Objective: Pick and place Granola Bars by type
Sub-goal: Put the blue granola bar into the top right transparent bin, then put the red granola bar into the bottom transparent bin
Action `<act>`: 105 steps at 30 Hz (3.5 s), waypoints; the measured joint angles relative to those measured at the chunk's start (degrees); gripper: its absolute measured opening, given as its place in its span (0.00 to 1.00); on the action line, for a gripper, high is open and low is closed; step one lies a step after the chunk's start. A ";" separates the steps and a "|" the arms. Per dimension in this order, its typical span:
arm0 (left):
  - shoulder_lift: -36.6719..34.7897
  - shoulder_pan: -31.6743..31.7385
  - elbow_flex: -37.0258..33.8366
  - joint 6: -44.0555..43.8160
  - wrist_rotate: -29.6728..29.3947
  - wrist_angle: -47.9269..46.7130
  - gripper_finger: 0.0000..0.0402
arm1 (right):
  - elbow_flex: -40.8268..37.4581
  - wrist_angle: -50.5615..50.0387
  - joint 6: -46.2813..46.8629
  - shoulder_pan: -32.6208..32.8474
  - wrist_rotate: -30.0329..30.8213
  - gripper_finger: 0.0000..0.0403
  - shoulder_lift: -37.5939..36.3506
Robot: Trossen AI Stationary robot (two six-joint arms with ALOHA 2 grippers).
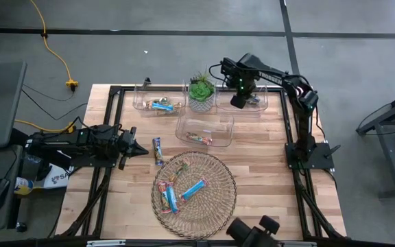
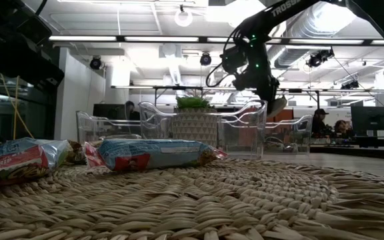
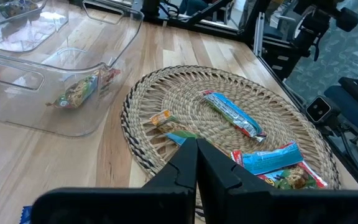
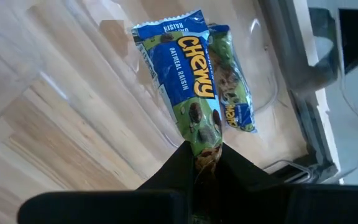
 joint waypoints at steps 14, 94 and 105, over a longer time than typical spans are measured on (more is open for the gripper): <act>0.00 0.00 -0.01 0.00 0.28 0.00 0.00 | 0.00 -0.98 1.44 -0.71 -0.60 0.08 1.86; 0.00 0.00 0.00 0.00 0.17 0.00 0.00 | 0.13 41.76 31.00 28.65 -24.06 0.27 -20.59; 0.00 0.00 -0.02 0.00 -0.08 -0.01 0.00 | 0.13 46.66 15.02 44.23 -13.62 0.27 -17.70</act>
